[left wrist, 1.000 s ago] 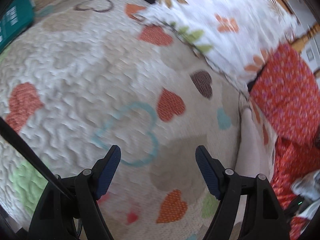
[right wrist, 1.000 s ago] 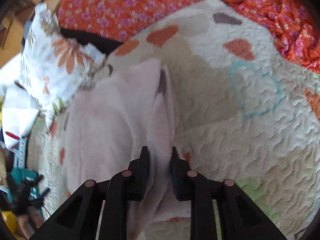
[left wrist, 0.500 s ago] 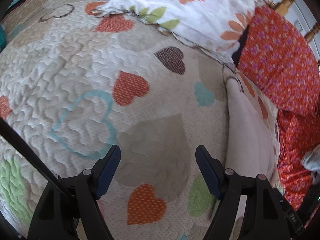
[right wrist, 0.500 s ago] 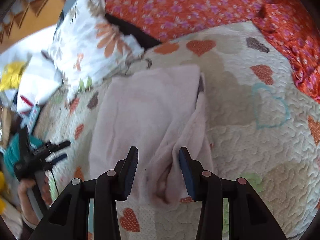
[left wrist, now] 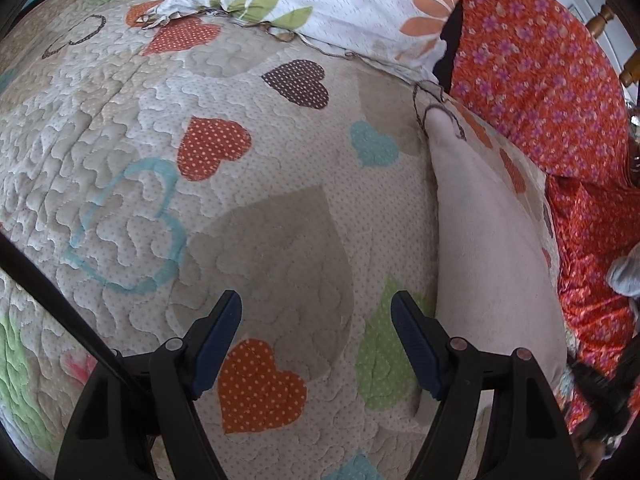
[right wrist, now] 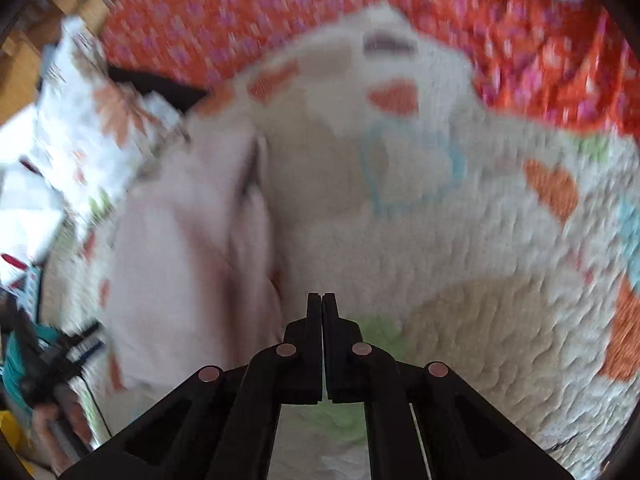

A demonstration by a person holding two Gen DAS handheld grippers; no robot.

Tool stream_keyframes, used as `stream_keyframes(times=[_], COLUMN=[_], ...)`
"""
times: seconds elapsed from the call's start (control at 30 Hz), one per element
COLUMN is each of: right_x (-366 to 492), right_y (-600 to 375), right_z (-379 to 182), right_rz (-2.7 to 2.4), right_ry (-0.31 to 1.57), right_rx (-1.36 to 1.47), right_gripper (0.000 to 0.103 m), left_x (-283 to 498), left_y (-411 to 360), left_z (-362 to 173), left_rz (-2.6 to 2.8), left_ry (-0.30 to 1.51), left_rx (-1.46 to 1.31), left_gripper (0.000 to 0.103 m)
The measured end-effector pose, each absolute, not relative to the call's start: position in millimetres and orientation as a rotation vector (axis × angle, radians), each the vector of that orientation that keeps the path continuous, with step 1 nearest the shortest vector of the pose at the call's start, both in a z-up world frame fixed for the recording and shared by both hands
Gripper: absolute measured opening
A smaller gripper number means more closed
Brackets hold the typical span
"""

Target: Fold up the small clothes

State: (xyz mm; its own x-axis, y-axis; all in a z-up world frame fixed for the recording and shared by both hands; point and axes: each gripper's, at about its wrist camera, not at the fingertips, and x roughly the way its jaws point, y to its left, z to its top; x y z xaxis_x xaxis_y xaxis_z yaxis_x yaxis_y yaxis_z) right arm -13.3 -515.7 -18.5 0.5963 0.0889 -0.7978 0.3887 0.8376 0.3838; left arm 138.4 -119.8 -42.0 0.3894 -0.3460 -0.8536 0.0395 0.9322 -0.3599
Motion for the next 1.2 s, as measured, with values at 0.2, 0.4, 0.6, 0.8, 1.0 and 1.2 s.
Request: stream_keyframes(times=[0.2,0.4,0.6,0.8,1.0,1.2], right_x=[25,93,115,145,94,53], right_y=[-496,-485,-509,-496,-510,-493], right_z=[12,-26,-11,-34,6,-24], right_rz=[-0.061,-0.026,-0.037,-0.089,-0.080,-0.017], right_ry=[0.828,0.969,0.873,0.982,0.864,1.004], right_rx=[0.523,0.503,0.532,0.412,0.503,0.576], right_gripper=[0.051,0.023,0.005,0.006,0.008,0.008], left_x=[133,133,132,129,129,113], left_y=[-127,-129,-134,-145,-144,-165], left_z=[-47,-51,-49,-50,-50,-21], left_rz=[-0.267,-0.266,-0.289,-0.315,-0.326,-0.385], left_ry=[1.160,1.170,1.164,1.168,1.169,1.014], left_rx=[-0.275,-0.250,-0.235,-0.189,-0.208,-0.108], left_gripper=[0.076,0.076,0.076,0.076,0.076,0.076])
